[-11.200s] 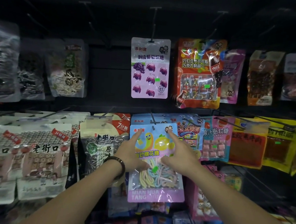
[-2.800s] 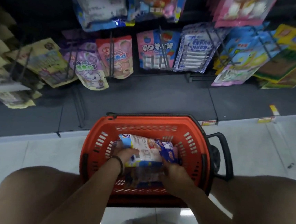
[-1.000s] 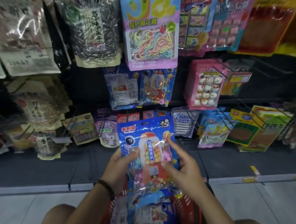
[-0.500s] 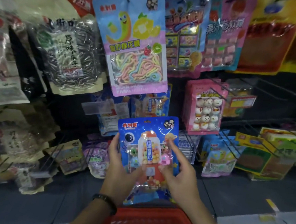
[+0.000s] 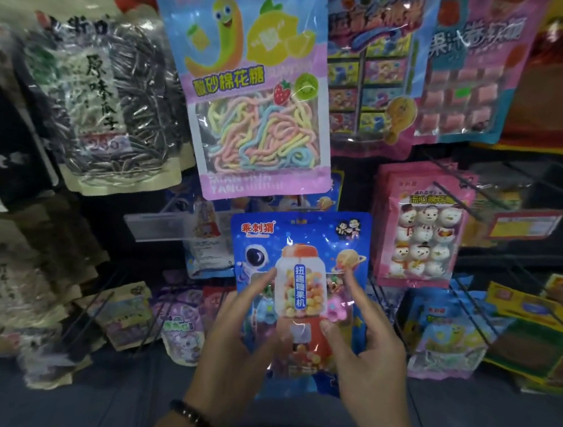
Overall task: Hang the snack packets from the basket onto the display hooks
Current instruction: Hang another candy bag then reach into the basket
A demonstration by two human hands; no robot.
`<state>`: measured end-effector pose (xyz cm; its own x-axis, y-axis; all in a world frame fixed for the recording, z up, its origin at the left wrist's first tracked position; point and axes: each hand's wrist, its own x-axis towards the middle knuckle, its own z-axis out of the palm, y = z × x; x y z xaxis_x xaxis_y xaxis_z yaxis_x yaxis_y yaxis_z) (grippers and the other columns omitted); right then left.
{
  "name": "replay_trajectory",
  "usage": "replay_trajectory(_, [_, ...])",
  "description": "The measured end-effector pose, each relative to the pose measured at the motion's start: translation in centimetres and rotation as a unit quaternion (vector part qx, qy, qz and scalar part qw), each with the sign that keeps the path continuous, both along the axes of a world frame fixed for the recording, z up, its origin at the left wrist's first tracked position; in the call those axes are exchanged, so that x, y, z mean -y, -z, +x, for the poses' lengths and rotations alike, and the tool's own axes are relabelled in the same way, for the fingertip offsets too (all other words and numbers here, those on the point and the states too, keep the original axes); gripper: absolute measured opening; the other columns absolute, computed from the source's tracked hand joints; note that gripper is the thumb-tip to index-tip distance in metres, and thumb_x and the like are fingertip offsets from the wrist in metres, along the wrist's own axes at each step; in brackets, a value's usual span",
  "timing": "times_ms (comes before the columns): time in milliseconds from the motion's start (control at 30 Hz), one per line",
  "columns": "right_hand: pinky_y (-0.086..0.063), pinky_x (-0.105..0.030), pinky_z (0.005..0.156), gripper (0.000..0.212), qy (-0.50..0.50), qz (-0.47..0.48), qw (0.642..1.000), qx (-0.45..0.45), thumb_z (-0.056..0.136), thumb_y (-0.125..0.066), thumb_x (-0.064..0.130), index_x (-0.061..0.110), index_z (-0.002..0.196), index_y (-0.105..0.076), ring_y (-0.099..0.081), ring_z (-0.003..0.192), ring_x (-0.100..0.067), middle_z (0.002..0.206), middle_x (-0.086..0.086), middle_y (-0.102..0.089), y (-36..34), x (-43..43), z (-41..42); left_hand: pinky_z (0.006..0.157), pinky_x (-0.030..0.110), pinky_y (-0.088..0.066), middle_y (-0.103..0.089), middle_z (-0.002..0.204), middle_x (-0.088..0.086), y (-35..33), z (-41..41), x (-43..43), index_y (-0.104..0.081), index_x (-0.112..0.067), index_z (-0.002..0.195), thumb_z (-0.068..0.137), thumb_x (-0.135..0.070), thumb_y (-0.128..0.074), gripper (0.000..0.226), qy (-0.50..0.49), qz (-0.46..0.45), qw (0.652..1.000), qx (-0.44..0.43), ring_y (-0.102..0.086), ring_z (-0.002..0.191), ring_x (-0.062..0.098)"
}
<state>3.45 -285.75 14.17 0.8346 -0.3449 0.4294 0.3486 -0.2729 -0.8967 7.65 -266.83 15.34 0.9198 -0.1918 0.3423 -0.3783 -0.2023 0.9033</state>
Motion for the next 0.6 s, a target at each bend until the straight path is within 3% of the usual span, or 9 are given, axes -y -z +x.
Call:
replay_trajectory(133, [-0.048, -0.005, 0.099, 0.072, 0.004, 0.021, 1.0, -0.008, 0.097, -0.071, 0.002, 0.049, 0.15, -0.054, -0.05, 0.137, 0.014, 0.146, 0.03, -0.057, -0.5, 0.0, 0.4, 0.1, 0.037, -0.06, -0.054, 0.141, -0.027, -0.2, 0.0, 0.2, -0.05, -0.056, 0.148, 0.091, -0.029, -0.077, 0.068, -0.024, 0.022, 0.999, 0.028, -0.058, 0.136, 0.005])
replay_trajectory(200, [-0.055, -0.023, 0.107, 0.07, 0.0, 0.026, 1.0, -0.016, 0.098, -0.071, 0.007, 0.053, 0.149, -0.054, -0.052, 0.138, 0.007, 0.147, 0.032, -0.056, -0.6, 0.0, 0.6, 0.101, 0.039, -0.059, -0.057, 0.142, -0.024, 0.0, 0.0, 0.2, -0.052, -0.054, 0.148, 0.089, -0.036, -0.078, 0.067, -0.04, 0.03, 0.998, 0.045, -0.058, 0.136, 0.005])
replay_trajectory(267, [-0.055, -0.044, 0.111, 0.068, -0.003, 0.028, 0.999, -0.026, 0.099, -0.071, 0.013, 0.054, 0.15, -0.052, -0.056, 0.138, -0.001, 0.149, 0.032, -0.055, -0.4, 0.0, 0.7, 0.098, 0.042, -0.061, -0.059, 0.145, -0.021, 0.2, -0.1, 0.3, -0.053, -0.052, 0.148, 0.089, -0.03, -0.082, 0.068, -0.03, 0.011, 0.999, 0.029, -0.061, 0.134, 0.009])
replay_trajectory(300, [-0.055, -0.045, 0.11, 0.067, -0.003, 0.027, 0.999, -0.028, 0.099, -0.07, 0.014, 0.054, 0.15, -0.051, -0.057, 0.137, -0.001, 0.15, 0.032, -0.054, -0.3, 0.0, 0.7, 0.096, 0.041, -0.062, -0.06, 0.147, -0.02, 0.2, -0.2, 0.4, -0.054, -0.049, 0.148, 0.089, -0.023, -0.083, 0.07, -0.016, -0.003, 1.0, 0.019, -0.062, 0.134, 0.01])
replay_trajectory(433, [-0.058, -0.028, 0.089, 0.068, -0.013, 0.028, 0.999, -0.043, 0.101, -0.068, 0.016, 0.061, 0.147, -0.049, -0.061, 0.115, -0.005, 0.151, 0.034, -0.052, -0.2, 0.2, 0.9, 0.1, 0.036, -0.06, -0.057, 0.151, -0.022, 0.6, 0.0, 0.1, -0.053, -0.044, 0.15, 0.086, -0.009, -0.085, 0.08, 0.019, -0.01, 1.0, 0.004, -0.057, 0.14, 0.008])
replay_trajectory(533, [-0.05, -0.024, 0.107, 0.067, -0.006, -0.004, 0.999, -0.049, 0.101, -0.068, 0.023, 0.062, 0.15, -0.045, -0.046, 0.136, 0.016, 0.149, 0.035, -0.048, 0.1, 0.3, 1.1, 0.102, 0.042, -0.059, -0.054, 0.151, -0.026, 0.9, 1.1, 0.1, -0.048, -0.053, 0.15, 0.088, -0.006, -0.084, 0.086, 0.019, 0.016, 1.0, -0.01, -0.055, 0.141, 0.007])
replay_trajectory(600, [-0.047, -0.015, 0.102, 0.067, -0.003, -0.028, 0.998, -0.052, 0.101, -0.069, 0.026, 0.06, 0.152, -0.043, -0.044, 0.133, 0.02, 0.147, 0.03, -0.047, 0.3, 0.2, 1.2, 0.093, 0.036, -0.064, -0.059, 0.146, -0.024, 0.9, 2.3, 0.5, -0.051, -0.054, 0.146, 0.089, -0.003, -0.082, 0.083, 0.012, 0.0, 1.0, -0.018, -0.061, 0.133, 0.006])
